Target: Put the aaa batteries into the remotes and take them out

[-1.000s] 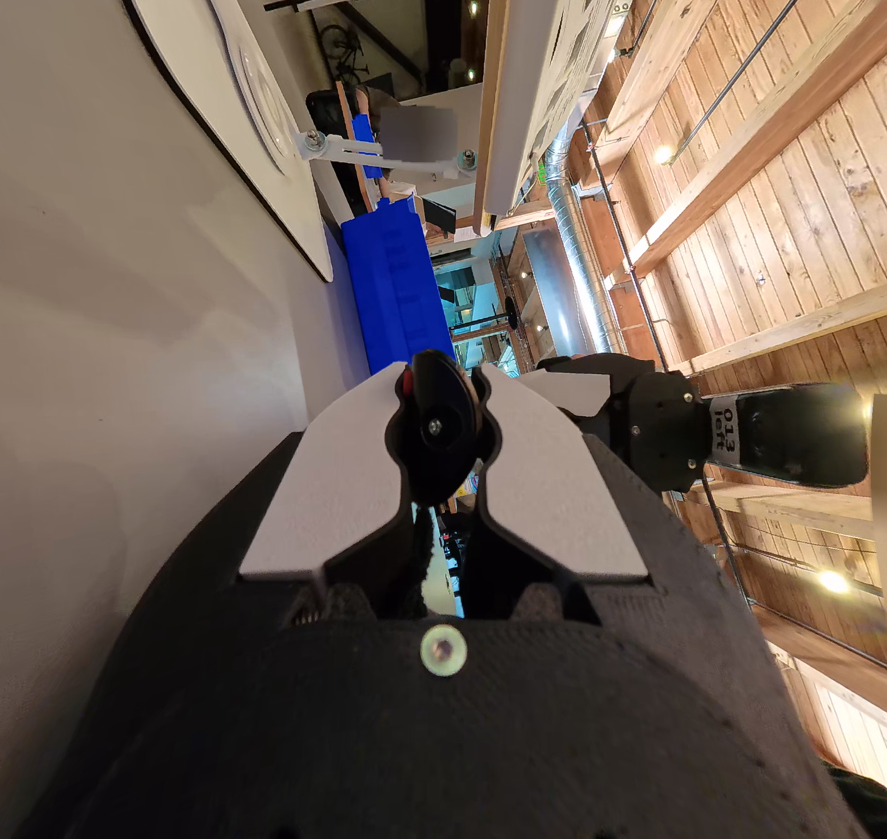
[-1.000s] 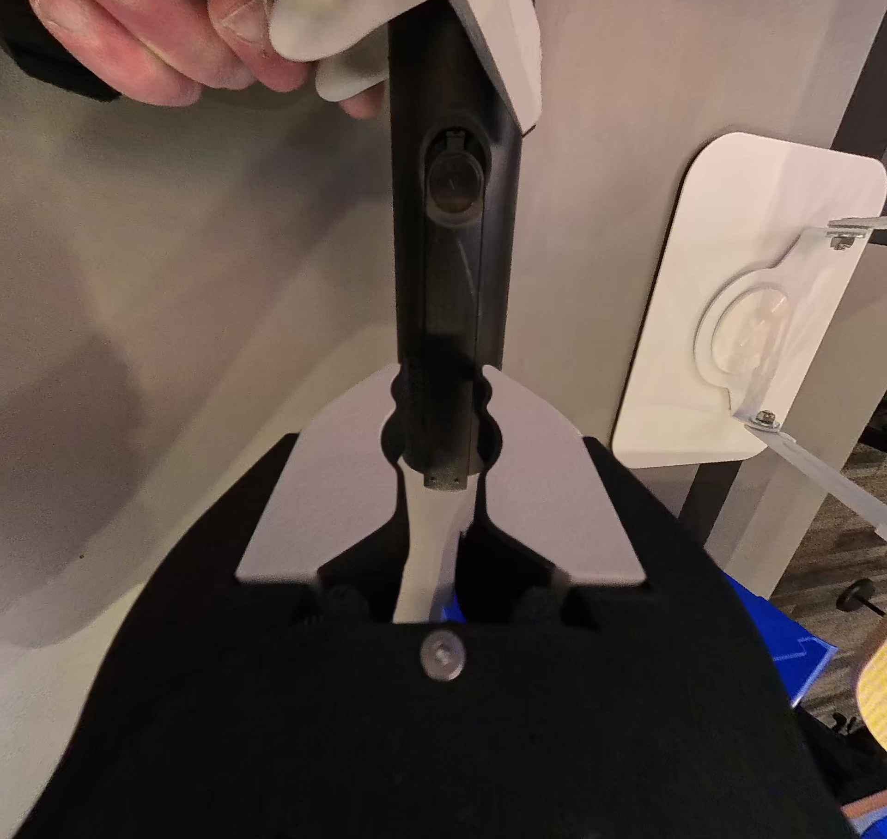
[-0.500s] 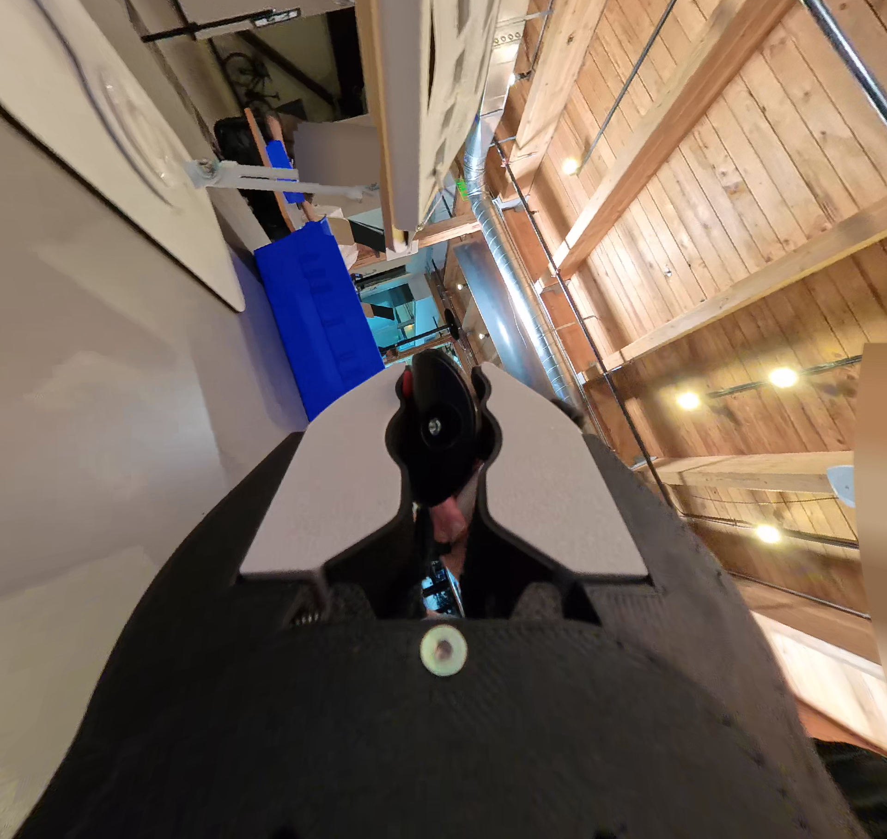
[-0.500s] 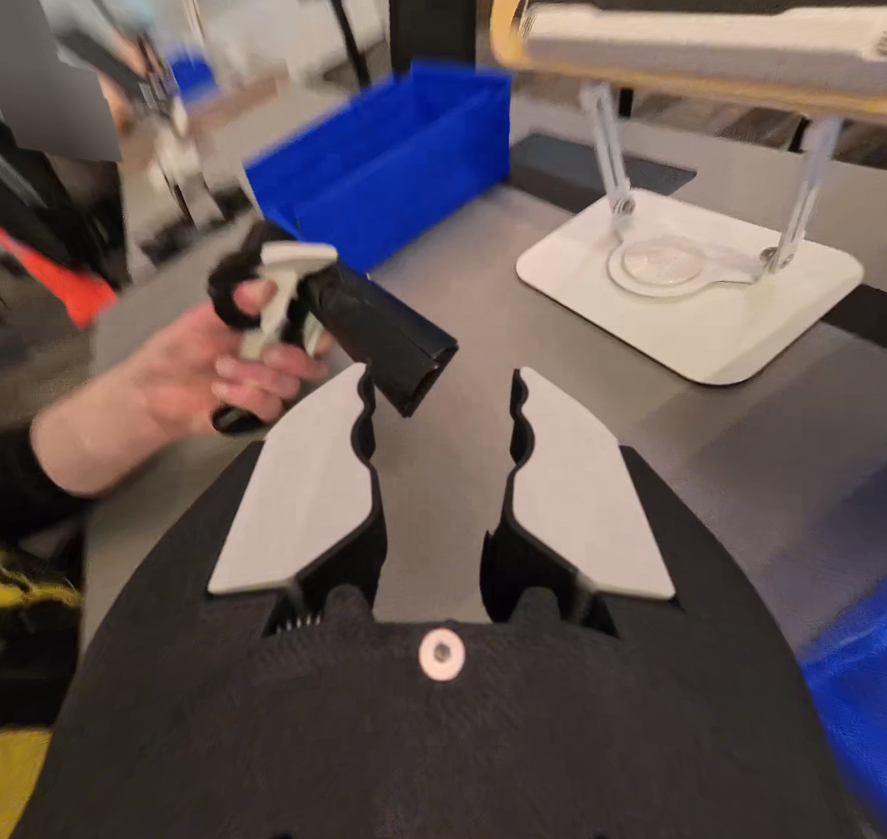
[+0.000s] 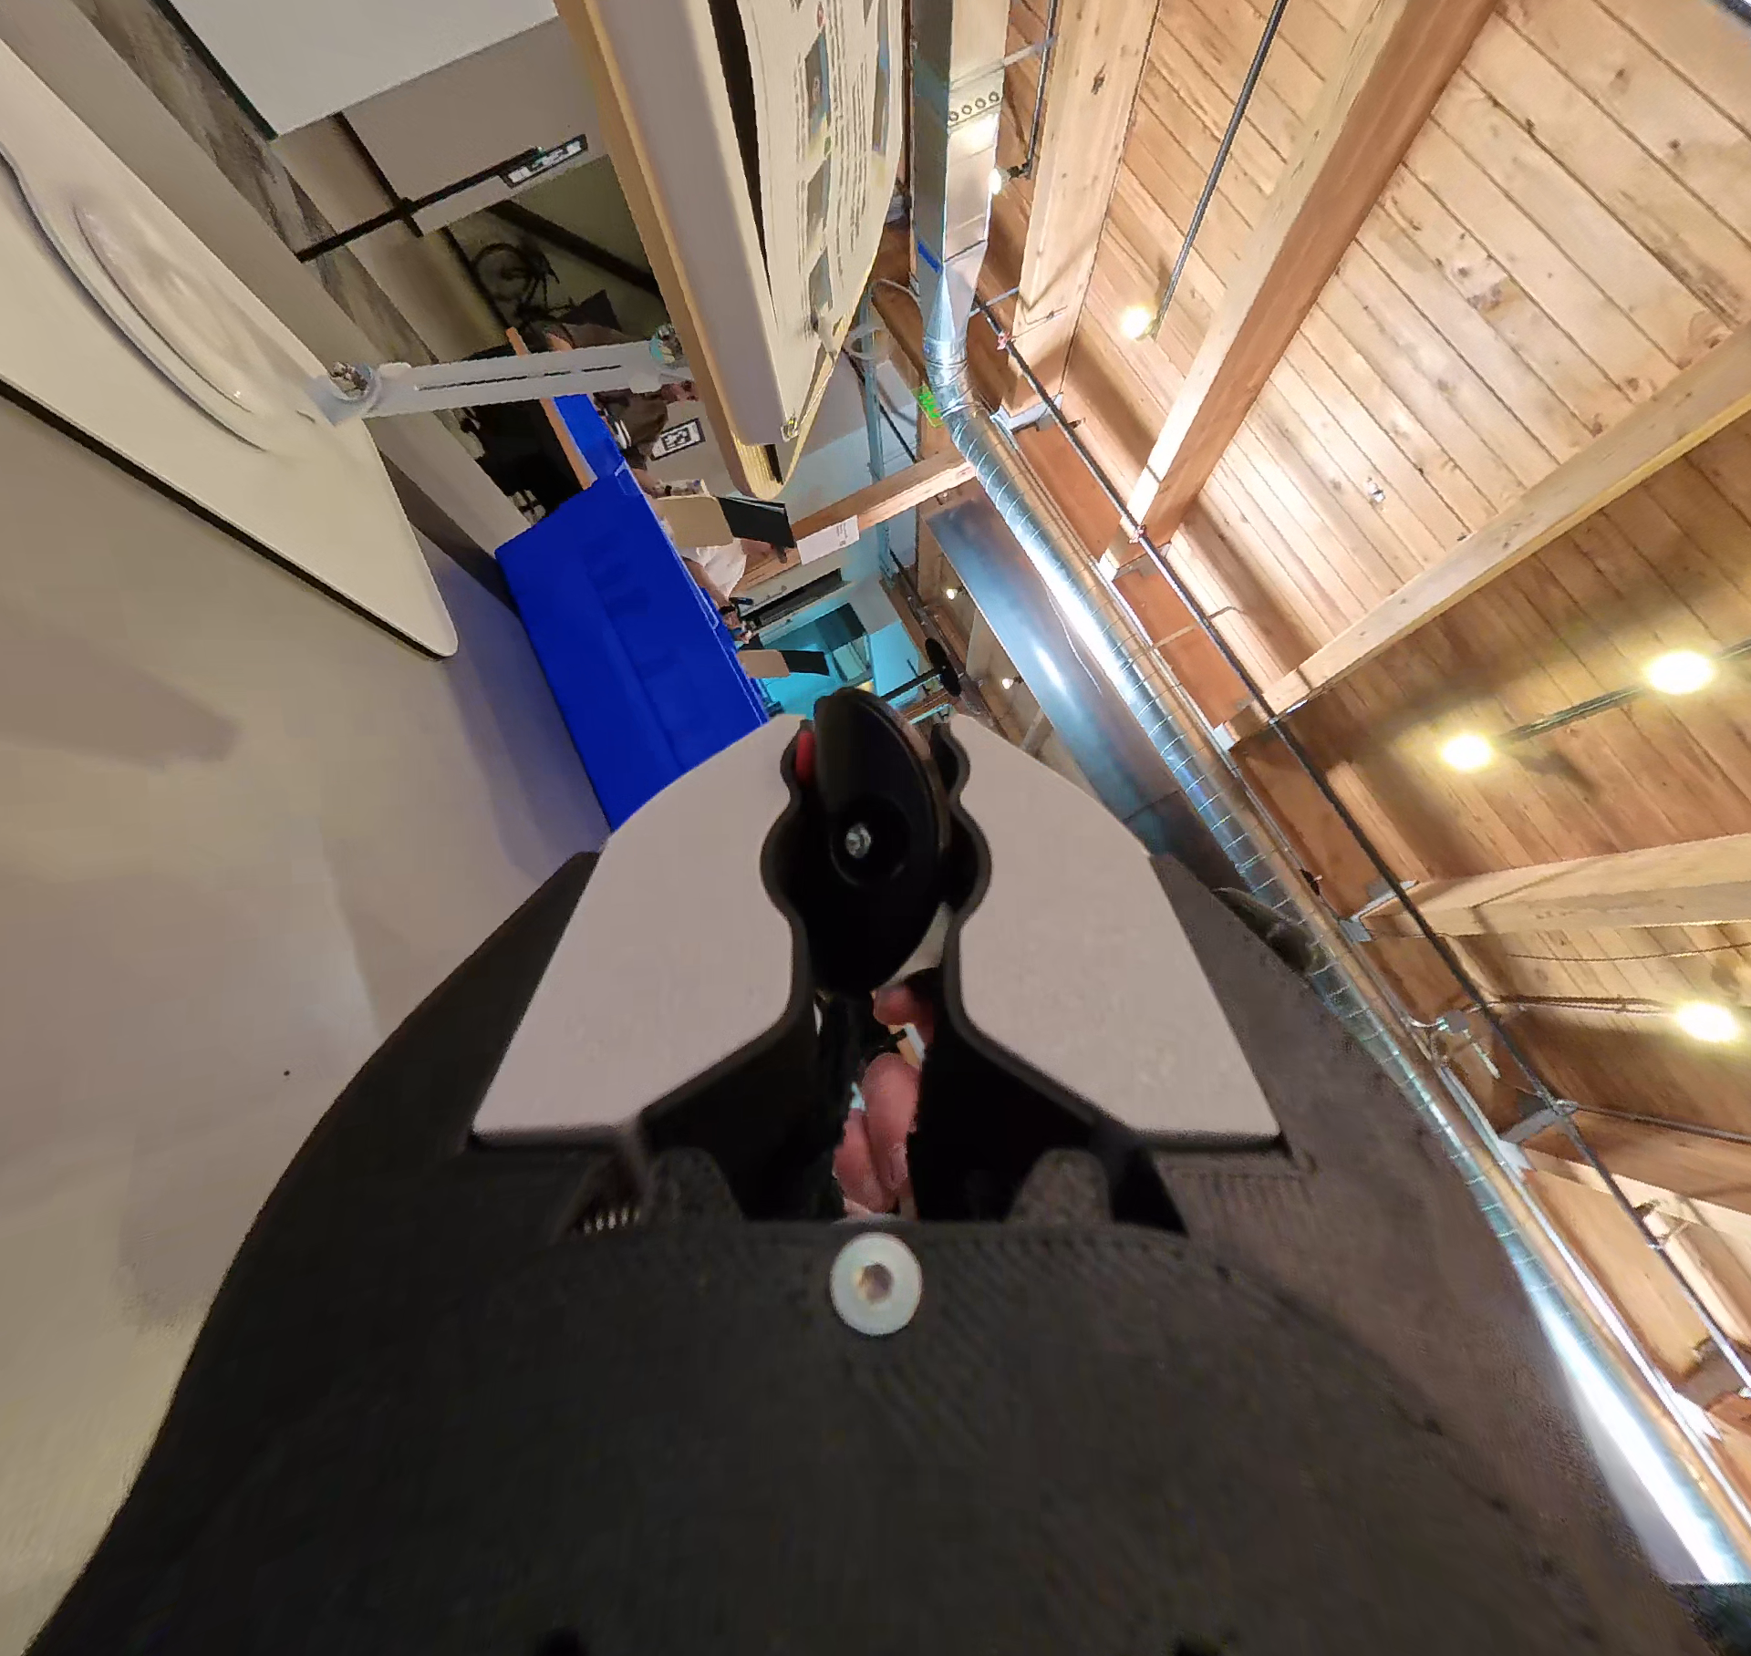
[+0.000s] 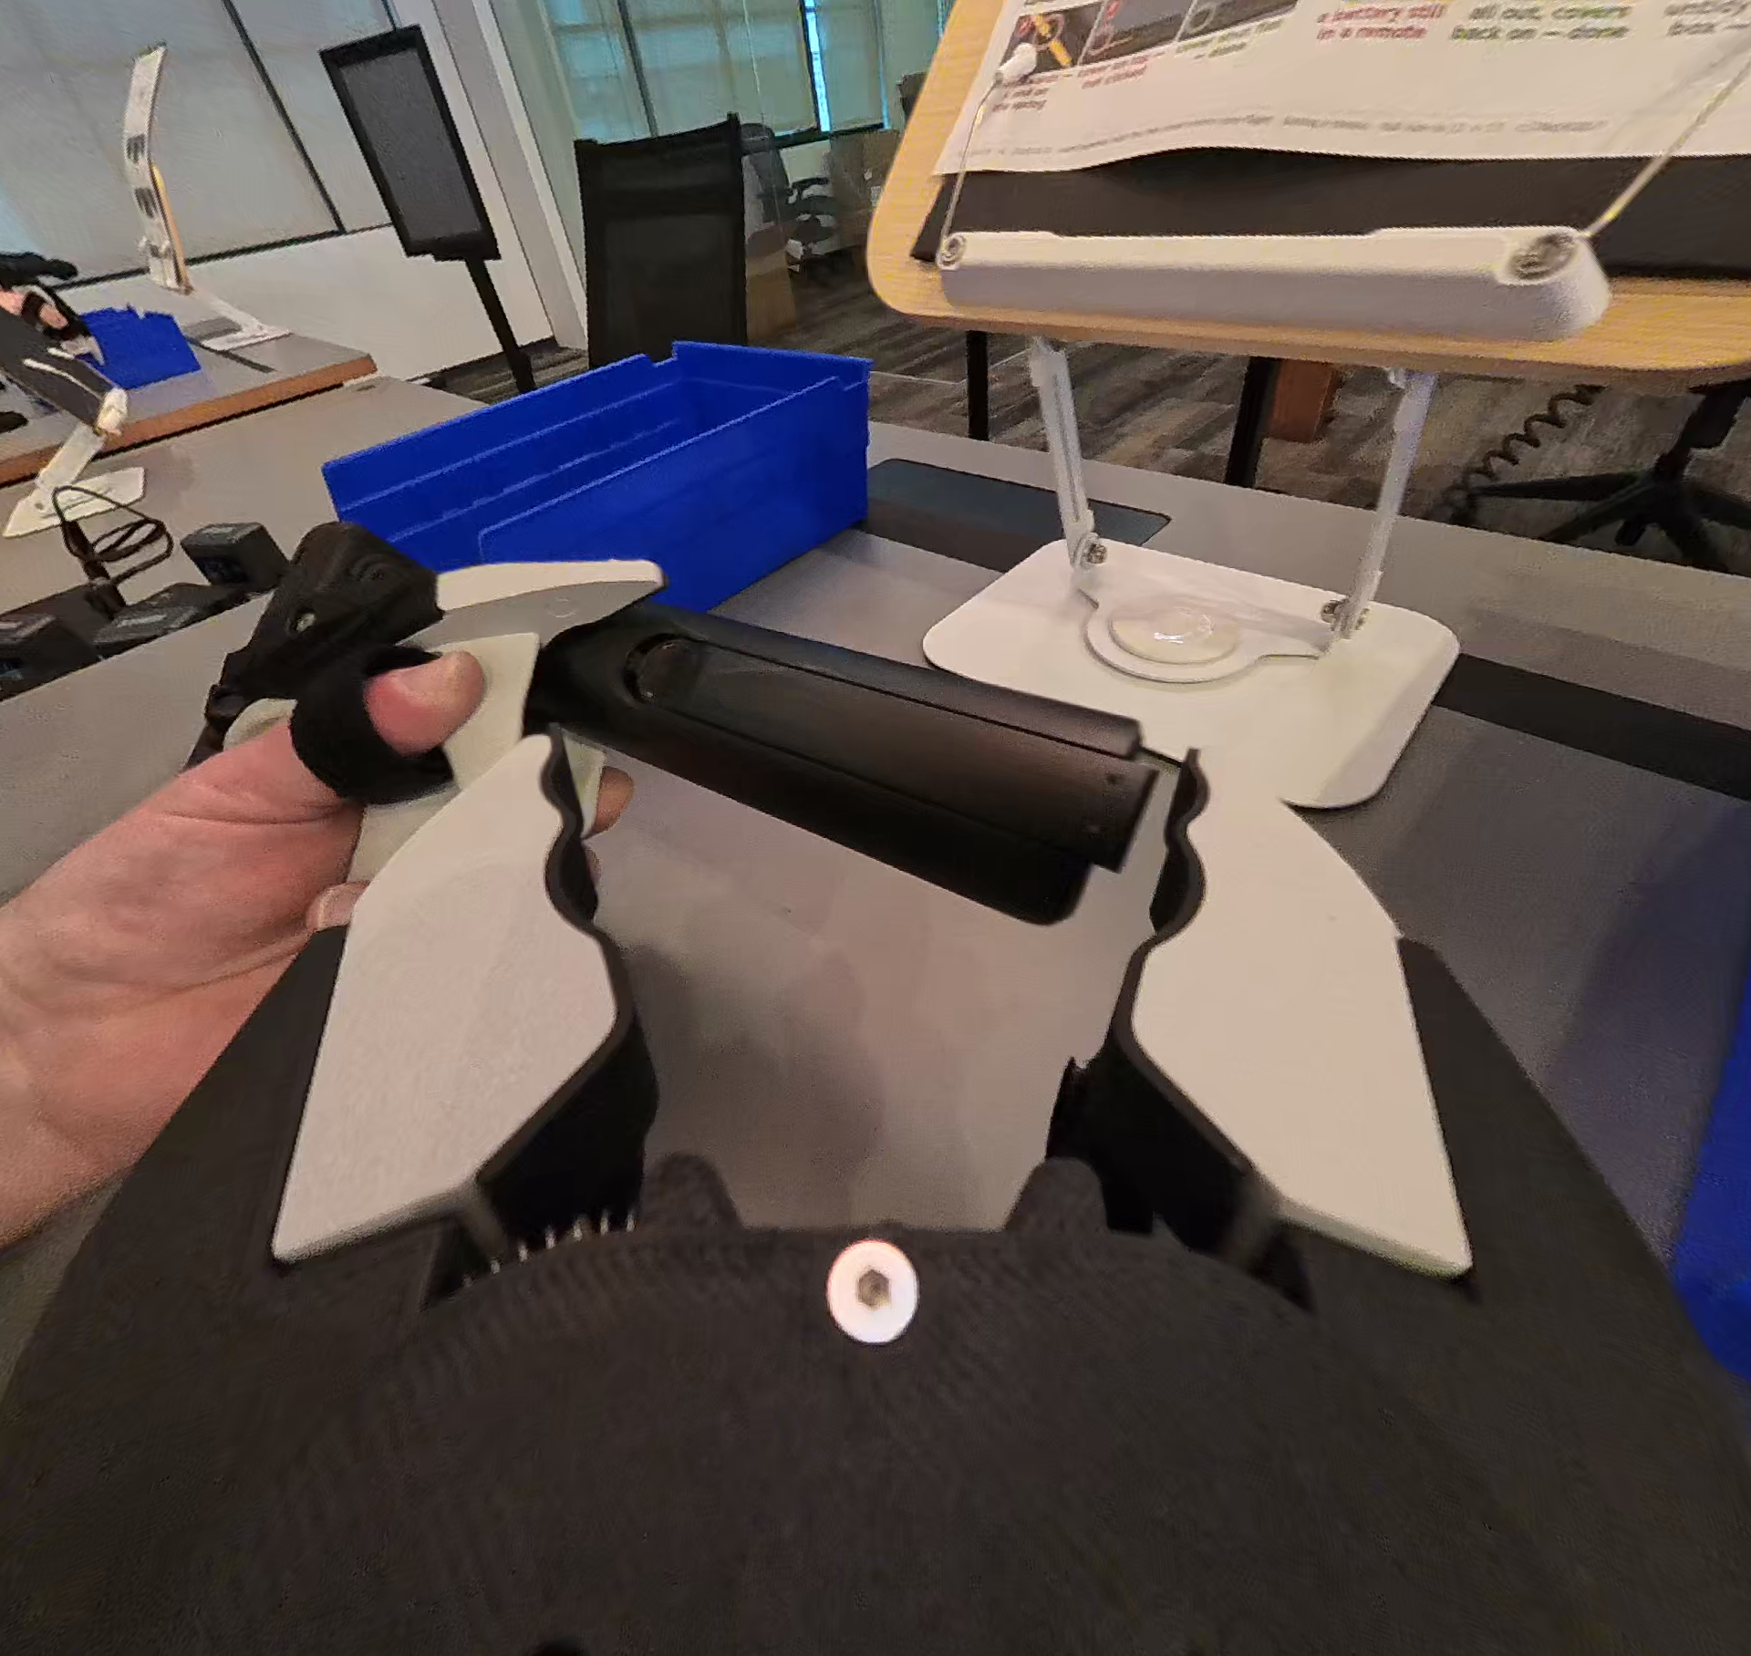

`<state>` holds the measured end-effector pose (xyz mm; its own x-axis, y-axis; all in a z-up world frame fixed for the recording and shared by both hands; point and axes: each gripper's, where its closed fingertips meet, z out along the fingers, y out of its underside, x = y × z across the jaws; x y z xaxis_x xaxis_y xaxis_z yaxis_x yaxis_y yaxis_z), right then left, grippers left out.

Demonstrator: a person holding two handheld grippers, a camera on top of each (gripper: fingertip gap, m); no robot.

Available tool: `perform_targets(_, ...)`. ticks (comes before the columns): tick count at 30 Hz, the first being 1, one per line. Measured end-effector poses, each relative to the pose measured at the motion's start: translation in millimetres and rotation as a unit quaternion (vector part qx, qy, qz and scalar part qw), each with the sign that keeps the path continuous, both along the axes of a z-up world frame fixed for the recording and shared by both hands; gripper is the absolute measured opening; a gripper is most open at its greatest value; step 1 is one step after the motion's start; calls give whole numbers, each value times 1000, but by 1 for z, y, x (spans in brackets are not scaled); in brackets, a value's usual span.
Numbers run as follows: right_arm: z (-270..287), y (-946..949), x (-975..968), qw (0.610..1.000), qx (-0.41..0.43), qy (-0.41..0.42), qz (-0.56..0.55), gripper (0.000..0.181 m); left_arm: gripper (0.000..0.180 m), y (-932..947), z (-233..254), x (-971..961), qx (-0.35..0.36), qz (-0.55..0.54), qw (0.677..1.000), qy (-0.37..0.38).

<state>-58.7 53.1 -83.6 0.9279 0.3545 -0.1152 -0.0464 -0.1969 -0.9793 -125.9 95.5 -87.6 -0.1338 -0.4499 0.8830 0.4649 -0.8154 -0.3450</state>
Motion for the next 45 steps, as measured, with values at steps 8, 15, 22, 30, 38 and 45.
perform_targets(8,-9,7,-6,999,-15,29,-16,134,24,-3,-2,3,14,19,999,21)
perform_targets(15,-13,12,-19,995,-31,91,-12,134,24,2,-2,-7,30,49,998,30)
perform_targets(22,-8,10,-12,999,-19,5,27,115,23,11,4,-16,55,40,997,34)
perform_targets(30,-40,-19,4,887,-146,-416,137,86,23,-46,20,28,129,-138,980,62)
perform_targets(38,-49,-45,10,881,-189,-407,152,56,25,-75,35,54,150,-192,967,79)
perform_targets(45,-10,-56,46,932,-194,-288,101,55,53,-78,80,86,175,-209,961,44)
